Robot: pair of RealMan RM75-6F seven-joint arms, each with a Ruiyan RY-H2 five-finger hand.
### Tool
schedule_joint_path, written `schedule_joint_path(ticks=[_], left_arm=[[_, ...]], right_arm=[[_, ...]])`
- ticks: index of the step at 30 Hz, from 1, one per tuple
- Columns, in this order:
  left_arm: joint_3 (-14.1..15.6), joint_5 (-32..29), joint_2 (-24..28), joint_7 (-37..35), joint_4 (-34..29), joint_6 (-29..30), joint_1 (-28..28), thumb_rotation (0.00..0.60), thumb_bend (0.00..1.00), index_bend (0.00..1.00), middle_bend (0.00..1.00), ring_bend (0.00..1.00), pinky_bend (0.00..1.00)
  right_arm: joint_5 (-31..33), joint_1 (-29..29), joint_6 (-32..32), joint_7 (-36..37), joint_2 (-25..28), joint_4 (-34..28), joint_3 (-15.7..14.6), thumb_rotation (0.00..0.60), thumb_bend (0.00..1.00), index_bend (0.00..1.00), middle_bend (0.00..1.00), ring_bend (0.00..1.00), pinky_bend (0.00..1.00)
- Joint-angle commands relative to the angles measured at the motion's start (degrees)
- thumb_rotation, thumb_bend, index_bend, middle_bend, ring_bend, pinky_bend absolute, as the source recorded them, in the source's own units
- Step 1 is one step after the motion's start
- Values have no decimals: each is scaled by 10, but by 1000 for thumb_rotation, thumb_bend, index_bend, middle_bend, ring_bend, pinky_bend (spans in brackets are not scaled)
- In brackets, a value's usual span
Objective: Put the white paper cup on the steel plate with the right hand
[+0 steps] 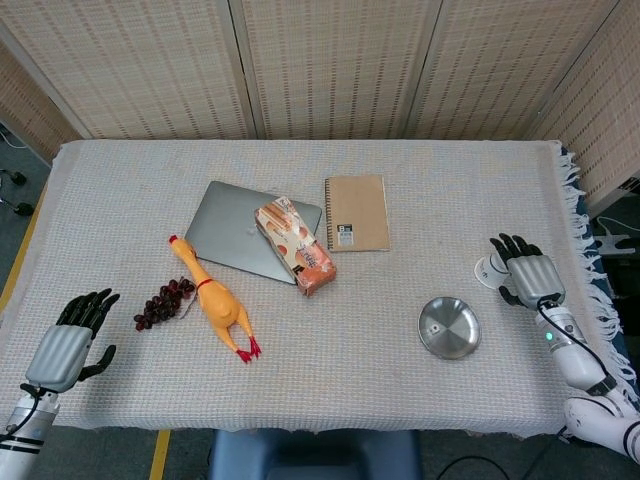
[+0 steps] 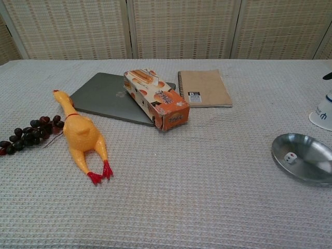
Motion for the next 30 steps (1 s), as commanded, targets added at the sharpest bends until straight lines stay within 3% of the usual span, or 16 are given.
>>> schedule_joint_path(ticks=[1, 5, 11, 16, 22, 26, 30], left_arm=[[-1, -1, -1, 1, 0, -1, -1, 600, 409, 0, 0, 0, 86], [-1, -3, -2, 1, 4, -4, -2, 600, 409, 0, 0, 0, 86], [-1, -2, -3, 7, 2, -2, -1, 600, 409, 0, 0, 0, 86], [0, -4, -3, 10, 2, -6, -2, 600, 409, 0, 0, 0, 86], [1, -4, -2, 9, 0, -7, -2, 600, 409, 0, 0, 0, 87], [1, -4, -1, 9, -1, -6, -2, 600, 410, 0, 0, 0, 87], [1, -3, -2, 9, -2, -5, -2, 600, 409, 0, 0, 0, 87]], right_arm=[[6, 12, -13, 11, -14, 25, 3, 600, 262, 0, 0, 0, 152], [16, 25, -44, 15, -25, 49, 1, 600, 262, 22, 0, 0, 152], [11, 31, -44, 29, -47, 75, -1, 600, 262, 275, 150, 53, 258], [4, 31, -22, 41, -78, 112, 1, 600, 262, 399, 299, 149, 367], [-2, 30, -8, 58, -95, 132, 3, 600, 262, 537, 375, 244, 452], [-17, 22, 17, 76, -85, 119, 1, 600, 268, 561, 391, 263, 457], [-53, 8, 67, 107, -38, 42, -5, 600, 269, 574, 400, 283, 457]])
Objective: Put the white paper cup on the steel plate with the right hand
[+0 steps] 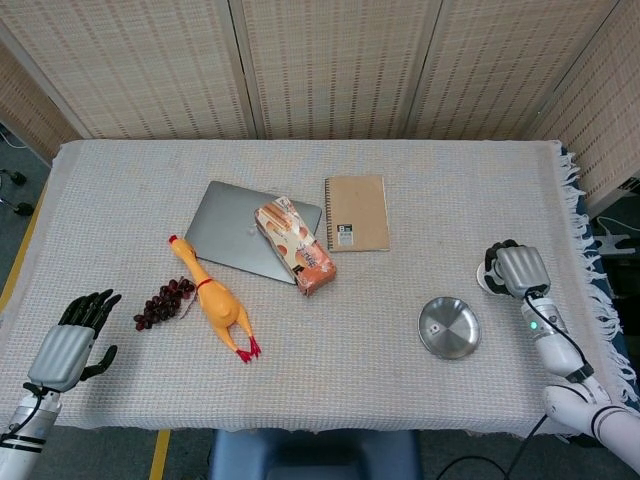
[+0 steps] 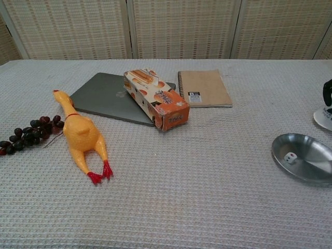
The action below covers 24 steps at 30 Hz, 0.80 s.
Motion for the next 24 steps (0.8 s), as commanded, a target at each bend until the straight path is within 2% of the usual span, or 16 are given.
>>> schedule_joint_path(ticks=[1, 6, 12, 18, 21, 24], left_arm=[[0, 0, 0, 1, -1, -1, 0, 600, 410, 0, 0, 0, 87], [1, 1, -1, 2, -2, 0, 0, 600, 409, 0, 0, 0, 86], [1, 2, 1, -3, -2, -1, -1, 600, 409, 0, 0, 0, 87], [0, 2, 3, -7, -2, 1, 0, 600, 408, 0, 0, 0, 87], [1, 7, 6, -15, -3, 6, 2, 600, 408, 0, 0, 0, 88], [2, 10, 7, -18, -3, 6, 1, 600, 408, 0, 0, 0, 88]], right_arm=[[-40, -16, 50, 25, 52, -83, -8, 600, 269, 574, 400, 286, 457], [-89, -27, 99, 12, 124, -221, -22, 600, 269, 574, 400, 287, 457], [-119, -17, 79, -37, 153, -317, -47, 600, 269, 574, 400, 287, 457], [-124, -12, 69, -58, 148, -333, -55, 600, 269, 574, 400, 287, 457], [-130, -11, 67, -123, 121, -317, -66, 600, 269, 574, 400, 287, 457], [-119, -16, 68, -139, 110, -314, -68, 600, 269, 574, 400, 287, 457]])
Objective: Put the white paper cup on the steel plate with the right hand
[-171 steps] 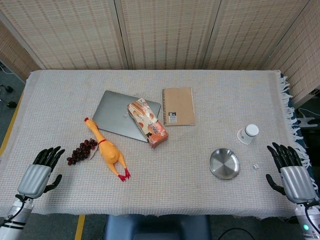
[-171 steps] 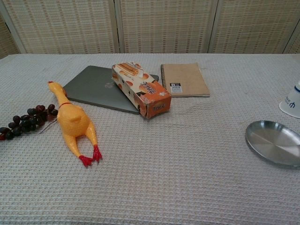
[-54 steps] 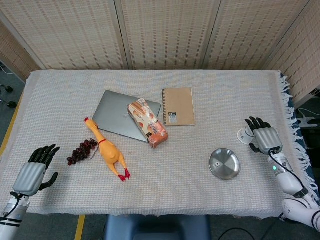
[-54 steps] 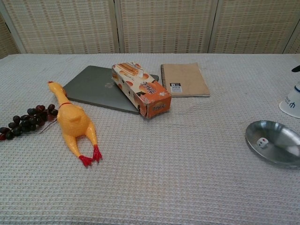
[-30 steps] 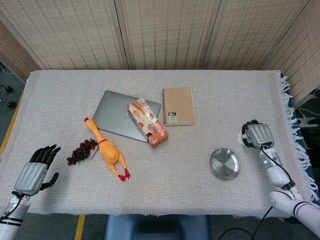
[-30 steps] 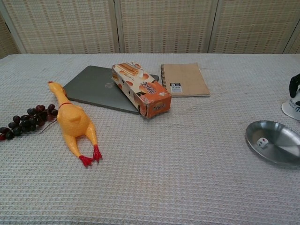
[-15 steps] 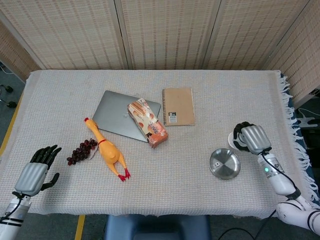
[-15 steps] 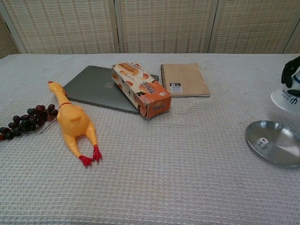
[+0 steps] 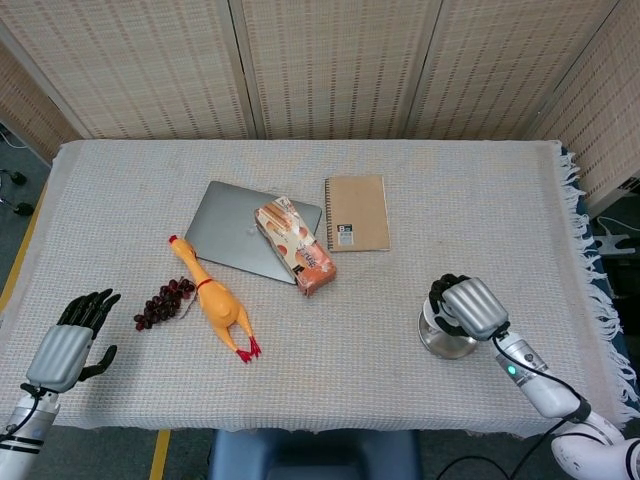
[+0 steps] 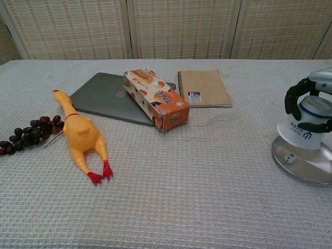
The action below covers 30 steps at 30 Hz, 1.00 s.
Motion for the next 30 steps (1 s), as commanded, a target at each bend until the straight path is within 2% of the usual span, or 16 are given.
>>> schedule_joint_path(ticks=[1, 15, 19, 23, 30], left_arm=[[1, 1, 1, -2, 0, 0, 0, 600, 409, 0, 0, 0, 87], [2, 1, 0, -4, 3, -3, -1, 600, 408, 0, 0, 0, 88], [0, 1, 1, -5, 2, -1, -1, 600, 408, 0, 0, 0, 88], [1, 0, 1, -6, 3, -3, -1, 600, 408, 0, 0, 0, 88], [-1, -2, 1, -5, 4, -3, -2, 600, 408, 0, 0, 0, 88]], right_arm=[[6, -3, -2, -56, -26, 10, -11, 600, 269, 574, 400, 287, 457], [1, -7, -7, -62, -57, 46, -31, 600, 269, 574, 400, 287, 457], [-8, -9, 3, -74, -70, 65, -34, 600, 269, 605, 406, 292, 460], [-10, -13, 21, -84, -89, 92, -30, 600, 269, 629, 425, 326, 532], [-8, -14, 44, -92, -121, 132, -15, 600, 269, 636, 436, 335, 536]])
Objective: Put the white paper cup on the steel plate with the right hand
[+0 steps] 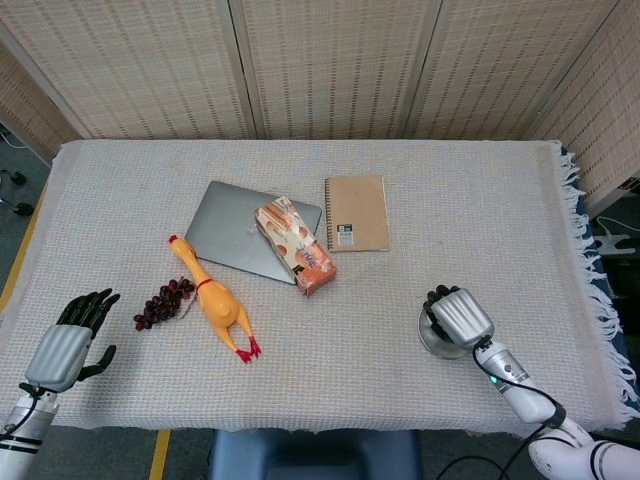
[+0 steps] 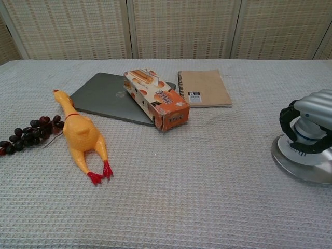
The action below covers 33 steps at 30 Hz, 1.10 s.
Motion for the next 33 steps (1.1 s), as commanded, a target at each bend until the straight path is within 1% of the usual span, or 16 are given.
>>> schedule_joint_path(ticks=[1, 6, 14, 18, 20, 23, 29, 31, 33], left_arm=[[-1, -1, 0, 1, 0, 0, 0, 600, 408, 0, 0, 0, 88], [1, -2, 0, 3, -1, -1, 1, 600, 408, 0, 0, 0, 88], [0, -3, -2, 9, -2, -3, -1, 600, 408, 0, 0, 0, 88], [0, -5, -4, 11, -1, -7, -2, 600, 408, 0, 0, 0, 88], [0, -5, -5, 12, 0, -8, -3, 600, 408, 0, 0, 0, 88], [0, -5, -5, 12, 0, -7, -2, 600, 408, 0, 0, 0, 88], [-2, -7, -4, 8, 2, -6, -2, 600, 408, 0, 0, 0, 88], [-1, -7, -4, 7, 2, -7, -2, 600, 409, 0, 0, 0, 88], [-2, -8, -4, 7, 3, -7, -2, 600, 408, 0, 0, 0, 88]], right_arm=[[-3, 0, 7, -4, -12, 16, 2, 600, 269, 638, 437, 340, 536], [-7, -5, 9, 9, -19, 31, -6, 600, 269, 641, 439, 342, 536], [-22, -20, 4, 93, 38, -28, -40, 600, 269, 641, 439, 343, 536], [-28, -25, 5, 96, 44, -32, -48, 600, 269, 641, 439, 343, 536], [-28, -23, 4, 91, 38, -25, -45, 600, 269, 642, 439, 343, 536], [-26, -17, 6, 83, 22, -9, -32, 600, 270, 642, 439, 343, 536], [-6, -3, 5, 70, -8, 25, 1, 600, 272, 644, 439, 343, 536], [-1, -1, 5, 71, -13, 32, 6, 600, 272, 645, 439, 343, 536], [-1, -1, 4, 75, -14, 34, 5, 600, 272, 645, 440, 343, 536]])
